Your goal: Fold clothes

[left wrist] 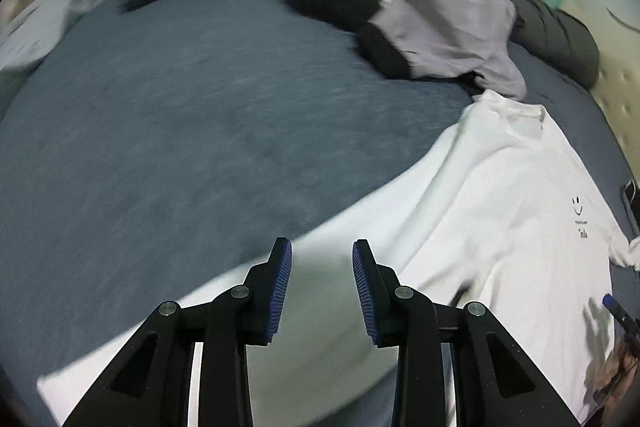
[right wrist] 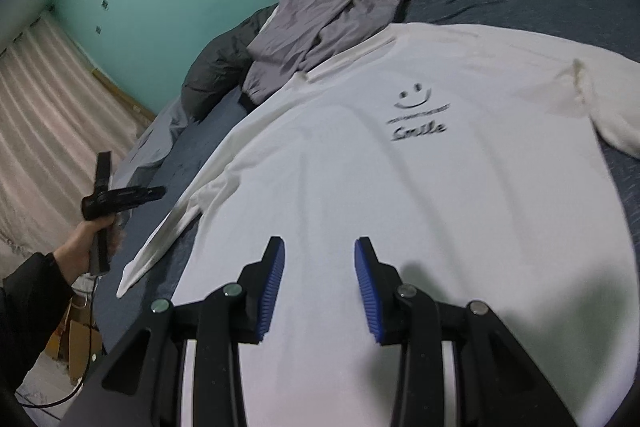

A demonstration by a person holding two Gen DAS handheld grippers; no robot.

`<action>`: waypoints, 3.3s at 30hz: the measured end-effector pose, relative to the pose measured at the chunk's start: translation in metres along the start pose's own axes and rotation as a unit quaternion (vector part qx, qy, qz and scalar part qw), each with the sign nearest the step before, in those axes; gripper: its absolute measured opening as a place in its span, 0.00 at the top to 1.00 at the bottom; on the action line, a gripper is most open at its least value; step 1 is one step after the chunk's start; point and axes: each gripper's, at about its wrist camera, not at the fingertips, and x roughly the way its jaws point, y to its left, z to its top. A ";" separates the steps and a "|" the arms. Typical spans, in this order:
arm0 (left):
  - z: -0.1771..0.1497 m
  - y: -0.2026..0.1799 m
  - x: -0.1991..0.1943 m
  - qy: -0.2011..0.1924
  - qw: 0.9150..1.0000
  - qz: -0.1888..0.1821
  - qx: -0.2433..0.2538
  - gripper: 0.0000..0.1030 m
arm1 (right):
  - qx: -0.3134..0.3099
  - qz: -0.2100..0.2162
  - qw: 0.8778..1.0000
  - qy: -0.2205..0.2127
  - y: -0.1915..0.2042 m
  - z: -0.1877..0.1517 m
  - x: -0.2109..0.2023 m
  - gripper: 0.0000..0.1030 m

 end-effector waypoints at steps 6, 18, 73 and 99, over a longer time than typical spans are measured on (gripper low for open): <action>0.040 -0.034 0.057 0.017 0.999 -0.018 0.023 0.66 | 0.020 -0.007 1.000 0.007 -0.022 0.006 0.005 0.65; 0.048 -0.069 0.094 0.052 0.996 -0.048 0.063 0.98 | 0.028 0.002 0.999 0.023 -0.029 0.002 0.012 0.65; 0.120 -0.095 0.098 -0.015 0.995 0.047 0.087 0.93 | 0.048 0.011 0.999 0.017 -0.044 0.006 0.011 0.65; 0.059 -0.090 0.007 -0.059 0.997 0.011 0.045 0.59 | 0.041 -0.008 0.999 -0.006 -0.047 0.018 -0.006 0.65</action>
